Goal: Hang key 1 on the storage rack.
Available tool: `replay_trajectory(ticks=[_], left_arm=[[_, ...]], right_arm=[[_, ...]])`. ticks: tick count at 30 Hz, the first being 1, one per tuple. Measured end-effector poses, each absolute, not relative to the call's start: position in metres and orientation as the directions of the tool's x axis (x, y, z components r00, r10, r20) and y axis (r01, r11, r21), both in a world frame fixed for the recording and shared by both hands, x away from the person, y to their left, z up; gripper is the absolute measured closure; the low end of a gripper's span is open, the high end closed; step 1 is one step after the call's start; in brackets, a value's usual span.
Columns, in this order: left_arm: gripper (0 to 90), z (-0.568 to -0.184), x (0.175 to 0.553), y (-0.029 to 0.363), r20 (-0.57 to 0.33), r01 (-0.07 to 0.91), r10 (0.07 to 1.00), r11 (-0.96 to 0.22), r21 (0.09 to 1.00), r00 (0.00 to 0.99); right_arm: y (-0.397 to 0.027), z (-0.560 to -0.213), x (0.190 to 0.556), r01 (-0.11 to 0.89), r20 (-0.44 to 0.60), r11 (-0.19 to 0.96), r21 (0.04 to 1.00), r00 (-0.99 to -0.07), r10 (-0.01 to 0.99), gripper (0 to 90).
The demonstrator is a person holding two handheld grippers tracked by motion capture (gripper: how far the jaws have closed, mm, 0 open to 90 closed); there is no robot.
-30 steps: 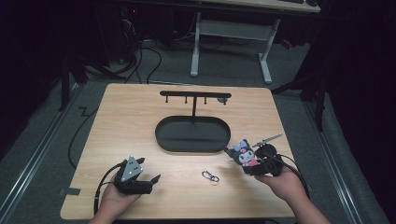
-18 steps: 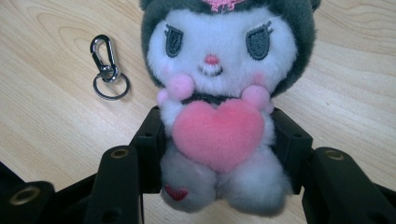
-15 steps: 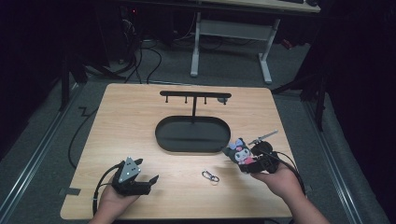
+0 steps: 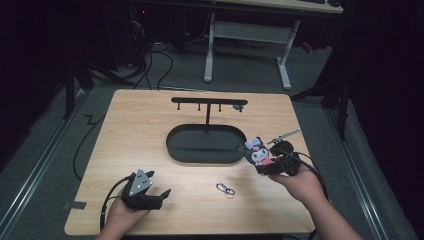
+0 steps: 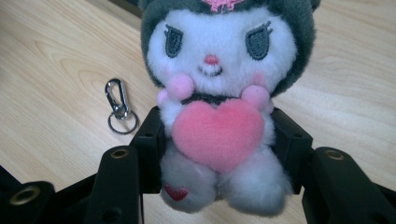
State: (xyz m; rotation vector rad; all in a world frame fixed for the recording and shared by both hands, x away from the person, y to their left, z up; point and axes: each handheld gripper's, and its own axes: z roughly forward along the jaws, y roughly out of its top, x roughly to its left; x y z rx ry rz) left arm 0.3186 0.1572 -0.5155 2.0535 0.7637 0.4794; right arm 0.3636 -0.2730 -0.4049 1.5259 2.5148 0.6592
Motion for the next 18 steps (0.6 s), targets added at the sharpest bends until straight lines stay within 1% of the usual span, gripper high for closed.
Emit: replay_trajectory(ticks=[8, 18], left_arm=[[15.8, -0.516, 0.321, 0.155, 0.044, 0.340, 0.669, -0.432, 0.835, 0.742], [15.8, -0.515, 0.320, 0.156, 0.045, 0.336, 0.671, -0.427, 0.840, 0.740]], right_arm=[[-0.273, -0.390, 0.370, 0.808, 0.126, 0.382, 0.449, -0.481, 0.868, 48.9], [-0.268, -0.386, 0.382, 0.808, 0.122, 0.382, 0.449, -0.478, 0.870, 48.9]])
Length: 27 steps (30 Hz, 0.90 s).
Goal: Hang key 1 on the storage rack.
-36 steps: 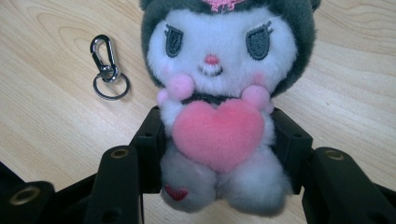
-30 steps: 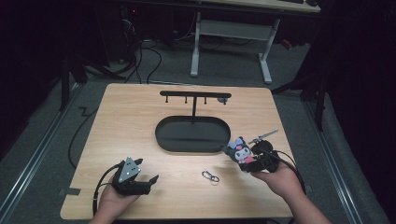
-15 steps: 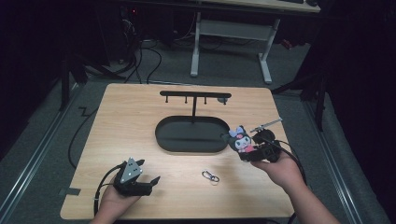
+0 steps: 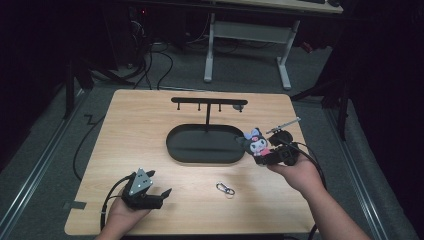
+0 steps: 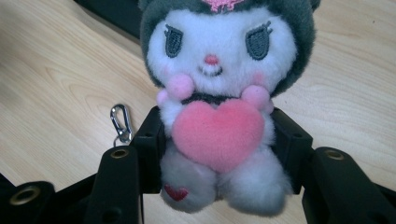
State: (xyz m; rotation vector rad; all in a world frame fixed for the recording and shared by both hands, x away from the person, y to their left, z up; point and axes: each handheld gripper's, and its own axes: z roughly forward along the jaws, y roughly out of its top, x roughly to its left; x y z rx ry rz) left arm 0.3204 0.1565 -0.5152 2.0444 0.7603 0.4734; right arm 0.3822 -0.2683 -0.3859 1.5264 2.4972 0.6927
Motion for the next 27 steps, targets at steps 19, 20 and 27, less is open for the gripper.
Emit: replay_trajectory(ticks=[19, 20, 27], left_arm=[[15.8, -0.513, 0.319, 0.158, 0.043, 0.337, 0.671, -0.425, 0.840, 0.740], [15.8, -0.513, 0.319, 0.158, 0.042, 0.335, 0.671, -0.422, 0.842, 0.740], [15.8, -0.513, 0.318, 0.157, 0.045, 0.329, 0.659, -0.432, 0.840, 0.751]], right_arm=[[-0.257, -0.345, 0.406, 0.786, 0.118, 0.372, 0.493, -0.484, 0.867, 48.9], [-0.256, -0.341, 0.407, 0.785, 0.113, 0.374, 0.494, -0.484, 0.868, 48.9], [-0.249, -0.319, 0.417, 0.771, 0.097, 0.371, 0.518, -0.483, 0.870, 48.9]])
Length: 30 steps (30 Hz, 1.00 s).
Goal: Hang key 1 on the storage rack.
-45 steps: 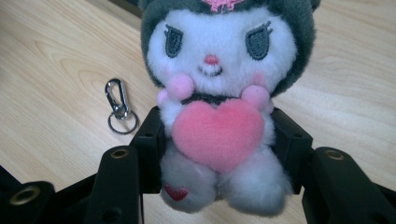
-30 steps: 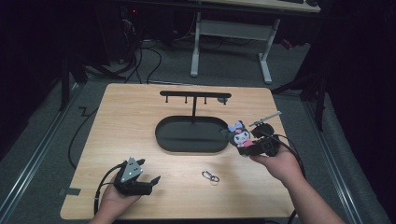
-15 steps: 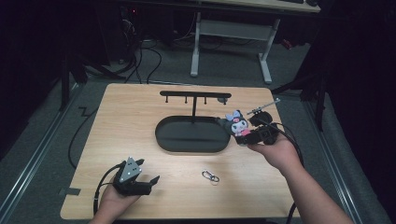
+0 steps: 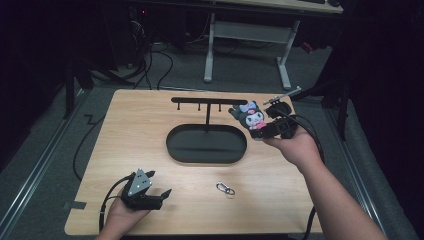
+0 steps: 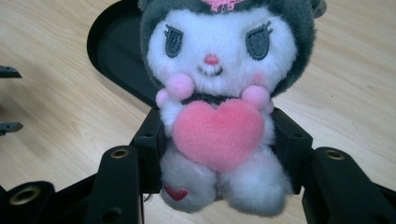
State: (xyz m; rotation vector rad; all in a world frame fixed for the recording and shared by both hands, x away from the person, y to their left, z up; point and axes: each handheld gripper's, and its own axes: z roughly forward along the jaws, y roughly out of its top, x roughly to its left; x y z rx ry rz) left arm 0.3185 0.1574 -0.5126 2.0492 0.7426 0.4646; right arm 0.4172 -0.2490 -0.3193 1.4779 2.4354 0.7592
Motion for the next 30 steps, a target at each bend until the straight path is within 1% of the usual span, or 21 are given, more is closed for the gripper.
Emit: replay_trajectory(ticks=[5, 11, 14, 18, 21, 30], left_arm=[[15.8, -0.513, 0.319, 0.158, 0.041, 0.331, 0.653, -0.436, 0.837, 0.756], [15.8, -0.512, 0.319, 0.159, 0.040, 0.329, 0.650, -0.436, 0.838, 0.759], [15.8, -0.512, 0.319, 0.159, 0.035, 0.333, 0.653, -0.431, 0.839, 0.757], [15.8, -0.514, 0.320, 0.157, 0.038, 0.332, 0.645, -0.442, 0.833, 0.763], [15.8, -0.515, 0.321, 0.156, 0.040, 0.334, 0.642, -0.449, 0.829, 0.766], [15.8, -0.517, 0.320, 0.152, 0.039, 0.340, 0.638, -0.459, 0.821, 0.769]], right_arm=[[-0.243, -0.311, 0.426, 0.764, 0.091, 0.370, 0.528, -0.484, 0.870, 49.0], [-0.237, -0.313, 0.437, 0.770, 0.082, 0.367, 0.522, -0.474, 0.877, 48.9], [-0.241, -0.316, 0.441, 0.769, 0.071, 0.354, 0.533, -0.457, 0.887, 48.9], [-0.255, -0.320, 0.440, 0.777, 0.066, 0.323, 0.541, -0.422, 0.904, 48.9], [-0.265, -0.330, 0.435, 0.780, 0.079, 0.316, 0.540, -0.421, 0.904, 48.8], [-0.272, -0.362, 0.427, 0.796, 0.050, 0.342, 0.499, -0.420, 0.906, 48.6]])
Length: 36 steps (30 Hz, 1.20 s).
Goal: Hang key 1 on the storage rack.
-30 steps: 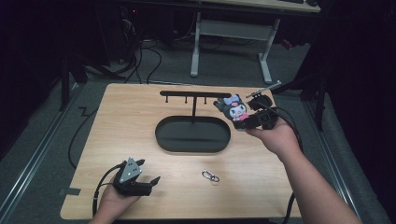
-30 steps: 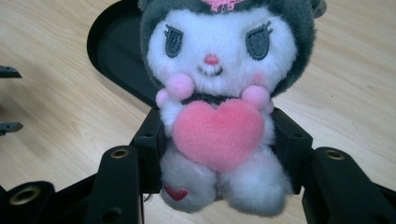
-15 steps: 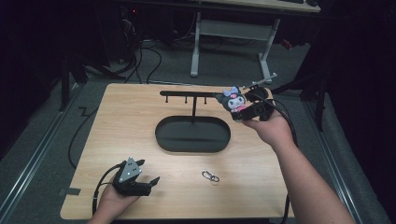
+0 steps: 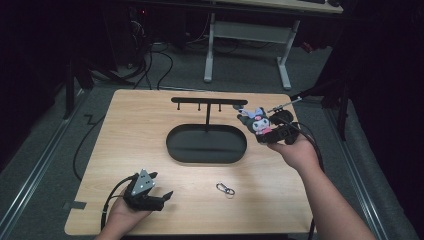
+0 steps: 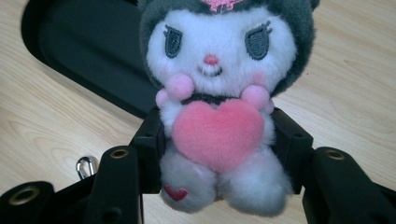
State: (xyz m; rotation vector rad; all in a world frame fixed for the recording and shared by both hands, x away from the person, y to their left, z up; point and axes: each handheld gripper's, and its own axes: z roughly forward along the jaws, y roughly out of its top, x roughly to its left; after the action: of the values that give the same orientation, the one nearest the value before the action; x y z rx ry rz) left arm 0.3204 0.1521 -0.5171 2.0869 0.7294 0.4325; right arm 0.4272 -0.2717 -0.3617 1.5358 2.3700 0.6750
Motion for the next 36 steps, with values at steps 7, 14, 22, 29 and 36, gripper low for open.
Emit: replay_trajectory(ticks=[7, 14, 22, 29, 36], left_arm=[[15.9, -0.519, 0.320, 0.148, 0.052, 0.335, 0.626, -0.484, 0.809, 0.778], [15.9, -0.519, 0.321, 0.153, 0.040, 0.345, 0.633, -0.472, 0.812, 0.773], [15.9, -0.519, 0.322, 0.155, 0.038, 0.345, 0.635, -0.467, 0.814, 0.771], [15.9, -0.518, 0.322, 0.154, 0.040, 0.343, 0.637, -0.466, 0.815, 0.770], [15.9, -0.518, 0.322, 0.152, 0.043, 0.341, 0.634, -0.471, 0.813, 0.772]], right_arm=[[-0.262, -0.380, 0.436, 0.803, 0.019, 0.367, 0.470, -0.425, 0.905, 47.9], [-0.254, -0.404, 0.451, 0.822, 0.046, 0.341, 0.456, -0.404, 0.913, 46.3], [-0.249, -0.415, 0.459, 0.833, 0.067, 0.304, 0.463, -0.375, 0.925, 35.3], [-0.255, -0.406, 0.450, 0.825, 0.075, 0.293, 0.484, -0.373, 0.925, 35.3], [-0.255, -0.412, 0.432, 0.820, 0.090, 0.315, 0.478, -0.403, 0.911, 37.8]])
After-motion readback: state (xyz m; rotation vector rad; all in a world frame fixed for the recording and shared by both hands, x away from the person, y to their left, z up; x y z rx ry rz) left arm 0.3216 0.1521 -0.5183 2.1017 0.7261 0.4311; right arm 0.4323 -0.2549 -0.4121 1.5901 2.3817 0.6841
